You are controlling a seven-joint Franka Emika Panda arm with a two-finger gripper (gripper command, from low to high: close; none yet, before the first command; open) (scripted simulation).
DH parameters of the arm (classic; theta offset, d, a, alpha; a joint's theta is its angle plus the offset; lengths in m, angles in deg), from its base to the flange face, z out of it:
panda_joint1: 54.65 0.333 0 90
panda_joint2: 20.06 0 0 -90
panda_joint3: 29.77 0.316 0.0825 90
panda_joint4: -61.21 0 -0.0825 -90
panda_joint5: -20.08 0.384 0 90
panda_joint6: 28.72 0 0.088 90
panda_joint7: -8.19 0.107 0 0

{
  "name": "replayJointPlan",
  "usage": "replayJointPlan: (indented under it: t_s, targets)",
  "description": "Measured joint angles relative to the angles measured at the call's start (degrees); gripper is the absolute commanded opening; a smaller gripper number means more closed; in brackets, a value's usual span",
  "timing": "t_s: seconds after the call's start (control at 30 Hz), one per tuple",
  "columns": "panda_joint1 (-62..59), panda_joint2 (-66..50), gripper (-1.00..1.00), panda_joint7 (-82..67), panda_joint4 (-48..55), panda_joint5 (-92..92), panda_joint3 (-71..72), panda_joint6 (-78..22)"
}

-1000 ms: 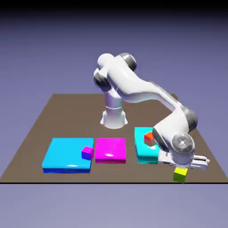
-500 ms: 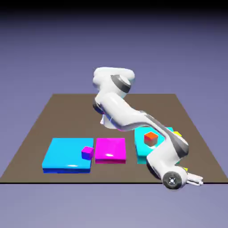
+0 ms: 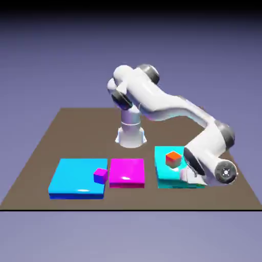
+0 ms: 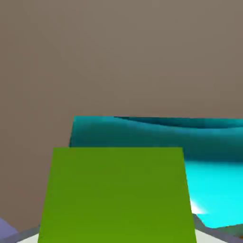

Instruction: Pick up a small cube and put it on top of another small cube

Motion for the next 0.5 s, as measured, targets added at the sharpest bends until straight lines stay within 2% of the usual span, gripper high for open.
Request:
replayJointPlan:
  t_s: [0.33, 0.4, 0.5]
  targets:
    - [5.42, 20.77, -1.00, -21.67, -16.91, -1.74, -8.16, -7.98]
    - [5.50, 21.11, -1.00, -22.02, -17.18, -1.77, -8.29, -8.11]
    - [4.20, 22.38, -1.00, -22.08, -23.40, -1.89, -8.34, -3.19]
